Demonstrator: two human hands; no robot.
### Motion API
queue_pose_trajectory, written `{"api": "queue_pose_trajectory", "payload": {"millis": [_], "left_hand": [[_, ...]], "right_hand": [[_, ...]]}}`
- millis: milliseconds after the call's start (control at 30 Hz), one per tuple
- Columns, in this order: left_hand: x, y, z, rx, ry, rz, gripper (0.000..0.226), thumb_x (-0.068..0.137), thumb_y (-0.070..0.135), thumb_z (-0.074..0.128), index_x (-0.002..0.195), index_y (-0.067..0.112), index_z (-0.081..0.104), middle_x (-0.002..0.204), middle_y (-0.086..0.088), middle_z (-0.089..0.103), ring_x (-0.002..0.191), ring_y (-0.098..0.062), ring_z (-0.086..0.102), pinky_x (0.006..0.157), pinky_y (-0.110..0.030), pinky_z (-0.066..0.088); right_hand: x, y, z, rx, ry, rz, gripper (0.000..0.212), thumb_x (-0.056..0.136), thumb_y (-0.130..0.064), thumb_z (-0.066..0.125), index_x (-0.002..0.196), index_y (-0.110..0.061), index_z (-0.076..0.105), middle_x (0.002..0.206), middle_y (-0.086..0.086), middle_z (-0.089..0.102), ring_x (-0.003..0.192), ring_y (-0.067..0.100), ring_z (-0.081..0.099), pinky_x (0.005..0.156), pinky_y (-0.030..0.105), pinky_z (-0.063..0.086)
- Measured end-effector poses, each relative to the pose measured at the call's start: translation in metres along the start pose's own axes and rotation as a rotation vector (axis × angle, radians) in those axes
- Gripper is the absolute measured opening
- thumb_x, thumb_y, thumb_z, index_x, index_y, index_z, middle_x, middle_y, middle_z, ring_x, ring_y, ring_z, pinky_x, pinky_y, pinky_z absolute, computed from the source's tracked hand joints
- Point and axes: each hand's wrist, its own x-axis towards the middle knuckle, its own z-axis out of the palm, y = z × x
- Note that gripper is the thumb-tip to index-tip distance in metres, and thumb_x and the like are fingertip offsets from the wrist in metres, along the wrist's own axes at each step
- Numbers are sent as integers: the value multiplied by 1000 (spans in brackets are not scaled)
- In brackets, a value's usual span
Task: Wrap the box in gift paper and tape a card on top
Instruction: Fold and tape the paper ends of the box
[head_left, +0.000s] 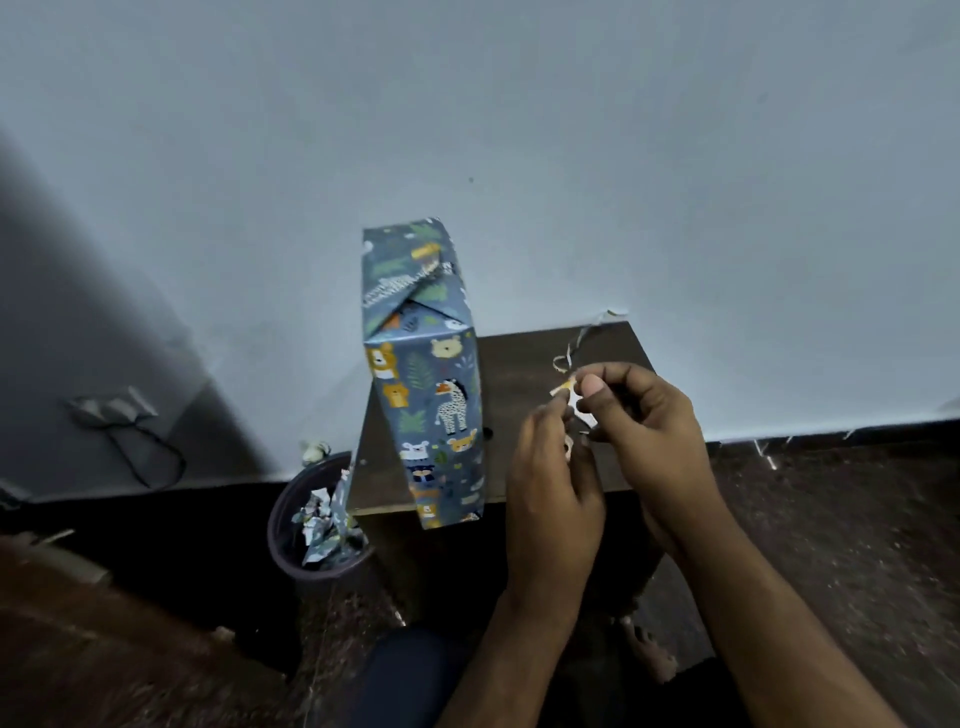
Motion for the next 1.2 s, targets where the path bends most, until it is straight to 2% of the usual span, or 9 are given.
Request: {"api": "queue_pose_trajectory", "payload": {"millis": [100,200,267,367,533,700,867,1100,1200], "left_hand": [[3,28,-31,-9,112,64,38,96,7,55,134,9,60,126,-3,63,117,-13,60,100,-15,43],[15,54,-71,-32,258,118,32,96,3,58,128,5,64,117,-2,63,108,3,58,94,-7,41],[23,65,-97,-30,336,167,28,95,-3,62,122,4,66,112,2,62,102,10,55,90,-4,39],[36,70,-129,9,402,228,26,93,1,65,118,5,67,112,0,63,102,-10,61,88,-20,49],[76,38,-156,235,193,111,56,86,37,74,135,18,55,136,2,55,127,-20,48,100,-35,41],[84,7,-153,288,1,180,41,89,52,68,123,30,63,130,15,57,125,-10,51,101,-42,40],[84,5,-151,421,7,212,42,91,62,56,126,39,62,125,12,52,114,-16,51,92,-40,41],[80,-1,-147,324,22,164,44,88,61,56,126,39,60,137,19,49,119,-15,44,93,-39,37],[80,0,-144,256,10,136,43,88,59,59,126,39,59,145,25,48,122,-13,41,95,-36,31]], "right_hand": [[-6,-33,14,40,-25,-38,13,100,-21,65,110,-16,71,103,19,72,90,25,67,77,33,57],[-10,-70,33,90,-29,-69,19,98,-29,66,115,-22,69,106,9,74,104,27,69,92,39,55],[-14,-88,48,101,-50,-92,18,99,-27,65,116,-23,69,110,2,74,108,19,69,93,34,54],[-19,-108,68,64,-74,-135,18,101,-24,63,117,-25,69,110,-10,73,99,1,65,82,18,49],[-9,-132,91,137,-70,-54,17,102,-18,61,112,-13,73,93,-13,75,81,-9,66,68,7,48],[1,-139,105,249,-97,155,19,100,-10,59,109,-6,75,95,6,78,78,12,72,62,24,56],[1,-132,105,308,-57,244,23,95,0,55,101,-2,76,97,7,78,75,13,74,56,21,55],[-9,-131,110,421,-41,306,20,95,4,53,103,2,72,83,9,75,61,12,72,49,20,53],[-14,-133,112,432,-33,300,23,96,5,52,111,9,69,98,15,73,63,11,73,49,19,52]]}}
